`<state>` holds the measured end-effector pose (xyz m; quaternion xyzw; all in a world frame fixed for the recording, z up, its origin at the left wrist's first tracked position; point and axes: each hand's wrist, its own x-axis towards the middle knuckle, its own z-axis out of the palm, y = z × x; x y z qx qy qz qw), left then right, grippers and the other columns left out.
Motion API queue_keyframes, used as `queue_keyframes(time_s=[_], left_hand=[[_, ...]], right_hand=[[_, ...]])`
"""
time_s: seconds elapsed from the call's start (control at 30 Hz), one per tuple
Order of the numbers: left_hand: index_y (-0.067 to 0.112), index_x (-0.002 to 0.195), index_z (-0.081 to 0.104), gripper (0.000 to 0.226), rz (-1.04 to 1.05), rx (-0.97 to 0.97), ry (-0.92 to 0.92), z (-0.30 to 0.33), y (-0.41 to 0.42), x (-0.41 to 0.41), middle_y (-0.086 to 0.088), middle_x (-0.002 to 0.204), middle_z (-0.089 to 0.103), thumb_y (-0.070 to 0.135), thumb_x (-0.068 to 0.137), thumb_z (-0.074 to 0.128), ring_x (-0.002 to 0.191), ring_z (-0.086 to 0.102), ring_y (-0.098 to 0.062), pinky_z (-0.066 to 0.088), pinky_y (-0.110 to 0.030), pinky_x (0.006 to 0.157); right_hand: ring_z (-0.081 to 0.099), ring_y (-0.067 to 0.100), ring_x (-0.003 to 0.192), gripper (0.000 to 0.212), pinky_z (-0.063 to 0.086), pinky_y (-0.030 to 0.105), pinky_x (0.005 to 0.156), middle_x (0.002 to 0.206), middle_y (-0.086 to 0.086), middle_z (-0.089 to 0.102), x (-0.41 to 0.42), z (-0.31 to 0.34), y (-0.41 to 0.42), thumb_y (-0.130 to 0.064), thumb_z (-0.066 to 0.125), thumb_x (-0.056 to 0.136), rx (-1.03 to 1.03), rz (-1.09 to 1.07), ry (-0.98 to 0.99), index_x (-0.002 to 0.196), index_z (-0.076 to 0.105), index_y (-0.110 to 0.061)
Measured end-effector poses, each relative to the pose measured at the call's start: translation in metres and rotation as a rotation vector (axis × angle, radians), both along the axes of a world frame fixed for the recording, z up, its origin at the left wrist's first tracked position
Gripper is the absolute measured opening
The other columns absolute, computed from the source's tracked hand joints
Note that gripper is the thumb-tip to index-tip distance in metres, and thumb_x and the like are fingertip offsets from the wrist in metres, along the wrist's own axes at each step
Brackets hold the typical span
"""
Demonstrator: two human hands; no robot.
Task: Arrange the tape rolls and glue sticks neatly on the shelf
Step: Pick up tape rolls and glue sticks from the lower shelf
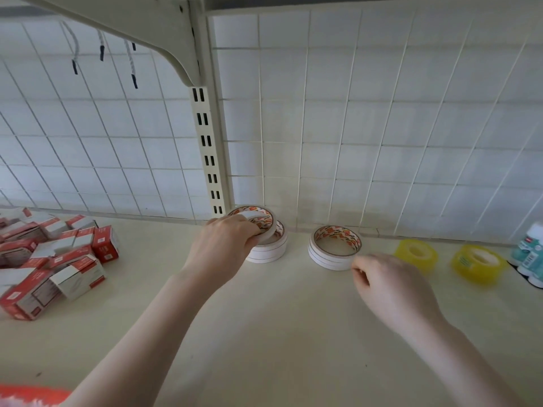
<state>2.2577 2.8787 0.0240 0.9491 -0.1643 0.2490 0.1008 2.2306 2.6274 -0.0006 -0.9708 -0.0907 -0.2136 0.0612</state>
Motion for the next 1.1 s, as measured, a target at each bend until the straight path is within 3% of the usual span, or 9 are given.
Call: queue_keyframes(time_s=[0.07,0.13,0.17,0.37,0.53,0.7,0.93,1.1], left_hand=[[0.011,0.079,0.064,0.039,0.018,0.006,0.046,-0.001,-0.005,0.004,-0.002,0.076,0.055,0.037,0.096,0.041,0.074,0.053,-0.027,0.026,-0.030,0.061],[0.012,0.080,0.063,0.036,0.038,0.023,0.099,-0.004,-0.008,0.009,0.000,0.080,0.056,0.036,0.097,0.042,0.077,0.054,-0.026,0.026,-0.030,0.061],[0.013,0.083,0.064,0.033,0.045,0.032,0.112,-0.006,-0.009,0.012,0.001,0.082,0.056,0.035,0.096,0.044,0.080,0.054,-0.024,0.028,-0.029,0.062],[0.015,0.083,0.064,0.029,0.024,0.042,0.141,-0.007,-0.013,0.017,0.004,0.078,0.053,0.032,0.096,0.046,0.076,0.051,-0.021,0.039,-0.031,0.066],[0.014,0.078,0.062,0.028,0.000,0.018,0.149,-0.009,-0.014,0.022,0.001,0.076,0.057,0.033,0.095,0.049,0.074,0.053,-0.023,0.043,-0.032,0.064],[0.013,0.077,0.063,0.031,-0.011,-0.016,0.174,-0.009,-0.016,0.024,0.001,0.076,0.057,0.035,0.094,0.049,0.075,0.053,-0.021,0.044,-0.033,0.065],[0.016,0.079,0.064,0.031,0.009,-0.024,0.187,-0.011,-0.016,0.027,0.002,0.078,0.060,0.038,0.093,0.048,0.076,0.055,-0.020,0.047,-0.035,0.067],[0.013,0.077,0.061,0.032,0.016,-0.007,0.205,-0.011,-0.018,0.028,-0.001,0.074,0.058,0.038,0.092,0.049,0.073,0.054,-0.023,0.048,-0.036,0.065]], right_hand=[[0.042,0.025,0.054,0.024,0.018,0.027,0.043,0.058,0.000,0.055,-0.004,-0.006,0.006,-0.014,0.068,0.074,-0.045,0.035,0.015,0.062,0.048,-0.020],[0.057,0.025,0.071,0.015,0.026,0.029,0.052,0.074,0.000,0.062,-0.005,-0.014,0.008,-0.022,0.058,0.085,-0.060,0.044,0.065,0.071,0.052,-0.021],[0.059,0.025,0.072,0.016,0.027,0.029,0.052,0.073,0.000,0.061,-0.005,-0.016,0.008,-0.022,0.060,0.084,-0.052,0.060,0.059,0.070,0.053,-0.020],[0.052,0.022,0.044,0.034,0.022,0.023,0.041,0.048,-0.003,0.049,-0.002,-0.023,0.002,-0.011,0.083,0.051,-0.057,0.059,0.028,0.051,0.049,-0.018],[0.053,0.024,0.050,0.025,0.023,0.024,0.043,0.052,-0.002,0.053,0.001,-0.028,-0.002,-0.011,0.077,0.062,-0.009,0.050,0.034,0.056,0.054,-0.017],[0.050,0.021,0.043,0.032,0.020,0.022,0.041,0.047,-0.004,0.050,0.005,-0.030,-0.004,-0.009,0.082,0.053,0.004,0.080,-0.018,0.053,0.052,-0.020],[0.054,0.028,0.057,0.015,0.032,0.030,0.046,0.058,0.001,0.057,0.008,-0.031,-0.009,-0.011,0.067,0.074,0.092,0.038,-0.013,0.064,0.057,-0.014],[0.050,0.028,0.046,0.025,0.032,0.025,0.041,0.052,0.001,0.051,0.013,-0.024,-0.015,0.001,0.079,0.059,0.178,0.054,-0.186,0.060,0.058,-0.012]])
